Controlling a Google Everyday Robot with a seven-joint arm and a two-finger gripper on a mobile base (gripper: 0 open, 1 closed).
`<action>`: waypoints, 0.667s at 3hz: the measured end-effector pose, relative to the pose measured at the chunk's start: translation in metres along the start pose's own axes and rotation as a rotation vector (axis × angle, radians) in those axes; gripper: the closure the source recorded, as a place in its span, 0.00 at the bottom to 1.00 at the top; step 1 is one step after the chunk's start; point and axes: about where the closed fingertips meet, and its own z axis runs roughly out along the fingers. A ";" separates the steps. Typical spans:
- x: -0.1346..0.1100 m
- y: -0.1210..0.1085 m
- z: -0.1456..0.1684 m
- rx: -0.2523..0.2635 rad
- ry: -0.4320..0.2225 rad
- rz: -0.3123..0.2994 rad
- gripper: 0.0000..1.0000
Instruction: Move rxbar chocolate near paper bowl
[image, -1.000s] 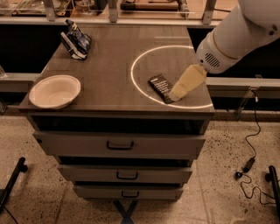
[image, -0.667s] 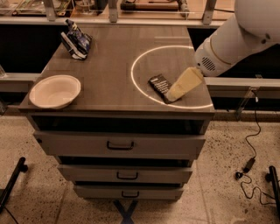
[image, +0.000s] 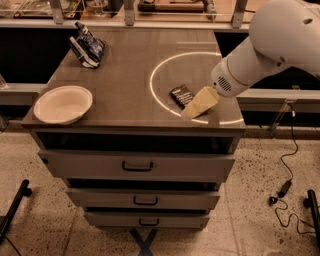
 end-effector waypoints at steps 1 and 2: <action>-0.003 0.006 0.018 -0.022 0.014 0.014 0.00; -0.006 0.010 0.030 -0.039 0.018 0.020 0.13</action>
Offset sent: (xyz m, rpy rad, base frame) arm 0.0155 0.0300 -0.0341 0.0310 0.0637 0.0027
